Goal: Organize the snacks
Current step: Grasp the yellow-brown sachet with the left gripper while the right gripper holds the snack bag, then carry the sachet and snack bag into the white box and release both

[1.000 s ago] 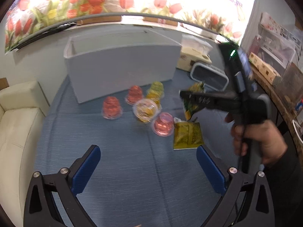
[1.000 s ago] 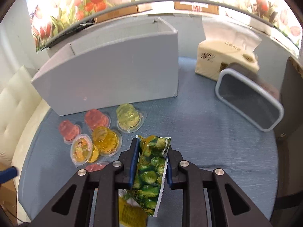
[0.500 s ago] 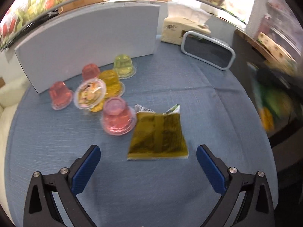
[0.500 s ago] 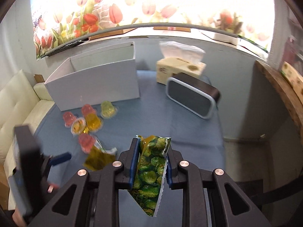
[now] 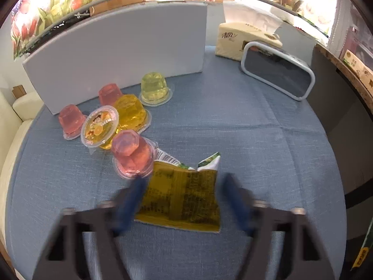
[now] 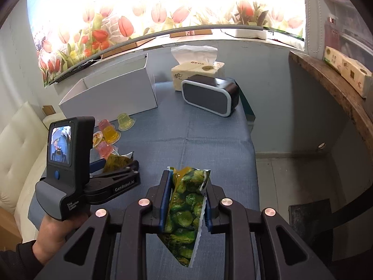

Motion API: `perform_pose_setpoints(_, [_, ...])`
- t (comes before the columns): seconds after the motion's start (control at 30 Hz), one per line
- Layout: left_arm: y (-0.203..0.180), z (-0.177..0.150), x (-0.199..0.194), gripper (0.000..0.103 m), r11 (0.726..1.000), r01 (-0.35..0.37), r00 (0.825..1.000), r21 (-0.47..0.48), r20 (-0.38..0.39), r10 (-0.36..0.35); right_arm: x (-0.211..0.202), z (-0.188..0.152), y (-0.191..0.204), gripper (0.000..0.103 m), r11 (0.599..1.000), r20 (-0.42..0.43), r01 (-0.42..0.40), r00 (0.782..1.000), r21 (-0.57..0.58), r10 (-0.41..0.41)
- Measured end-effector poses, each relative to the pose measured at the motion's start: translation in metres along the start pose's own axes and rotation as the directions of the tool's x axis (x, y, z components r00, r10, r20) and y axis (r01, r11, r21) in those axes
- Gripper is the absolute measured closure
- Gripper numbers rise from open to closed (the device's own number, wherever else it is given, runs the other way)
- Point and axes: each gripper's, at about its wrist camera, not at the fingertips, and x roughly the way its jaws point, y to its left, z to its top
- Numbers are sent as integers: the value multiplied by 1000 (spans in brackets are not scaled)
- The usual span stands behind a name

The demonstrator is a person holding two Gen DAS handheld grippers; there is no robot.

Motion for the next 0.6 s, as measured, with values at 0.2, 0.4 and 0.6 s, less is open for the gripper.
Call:
perform_pose_setpoints(0.2, [11,-6,-9,51,998,58,998,-13,-24,-58,-3,-11,5,77,1000,-3,-14,1000,-3,14])
perform_pose_setpoints(0.4, [36,-20,-42,54,987,158,987,-17,-37,-159,-4,-15,15,77,999,-8,-33,999,-7,33])
perform_pose_setpoints(0.6, [83,-15,-88,54,975,217,976,-53,21,-216,6,-5,40,77,997,-13,-66,998,-35,66])
